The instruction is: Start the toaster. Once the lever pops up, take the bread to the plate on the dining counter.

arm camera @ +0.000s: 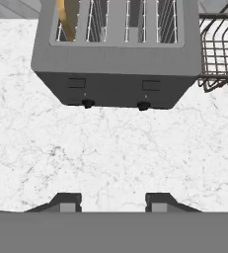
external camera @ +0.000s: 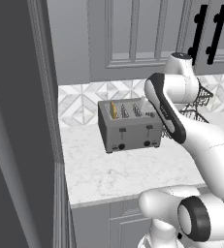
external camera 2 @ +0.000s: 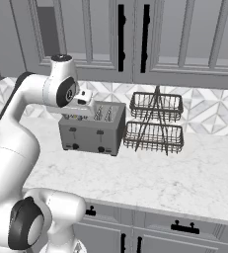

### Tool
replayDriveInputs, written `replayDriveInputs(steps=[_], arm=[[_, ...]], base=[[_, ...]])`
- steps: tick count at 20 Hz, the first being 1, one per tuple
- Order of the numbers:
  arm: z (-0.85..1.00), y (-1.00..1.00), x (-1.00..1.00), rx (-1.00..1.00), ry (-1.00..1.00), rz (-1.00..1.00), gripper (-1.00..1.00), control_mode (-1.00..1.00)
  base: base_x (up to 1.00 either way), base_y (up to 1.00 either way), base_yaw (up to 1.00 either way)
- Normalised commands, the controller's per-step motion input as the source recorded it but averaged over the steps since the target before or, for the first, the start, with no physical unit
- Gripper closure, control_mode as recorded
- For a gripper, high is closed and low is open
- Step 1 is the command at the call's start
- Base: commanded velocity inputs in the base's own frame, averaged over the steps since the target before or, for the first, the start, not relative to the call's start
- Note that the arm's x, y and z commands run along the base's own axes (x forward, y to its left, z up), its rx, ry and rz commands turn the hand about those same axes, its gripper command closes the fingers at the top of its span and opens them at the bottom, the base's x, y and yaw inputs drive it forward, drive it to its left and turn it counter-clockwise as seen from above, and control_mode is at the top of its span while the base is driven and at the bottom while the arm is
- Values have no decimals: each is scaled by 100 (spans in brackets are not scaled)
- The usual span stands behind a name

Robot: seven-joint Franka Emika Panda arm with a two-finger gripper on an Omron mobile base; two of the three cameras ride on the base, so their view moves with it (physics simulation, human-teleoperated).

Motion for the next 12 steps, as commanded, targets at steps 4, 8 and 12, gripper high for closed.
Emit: replayDriveInputs(steps=[4,8,12], arm=[[0,3,0,0,-2,0,100,-100],[0,10,0,0,-4,0,100,-100],[0,17,0,0,-5,0,100,-100]], base=[[0,0,0],[0,0,0],[0,0,0]])
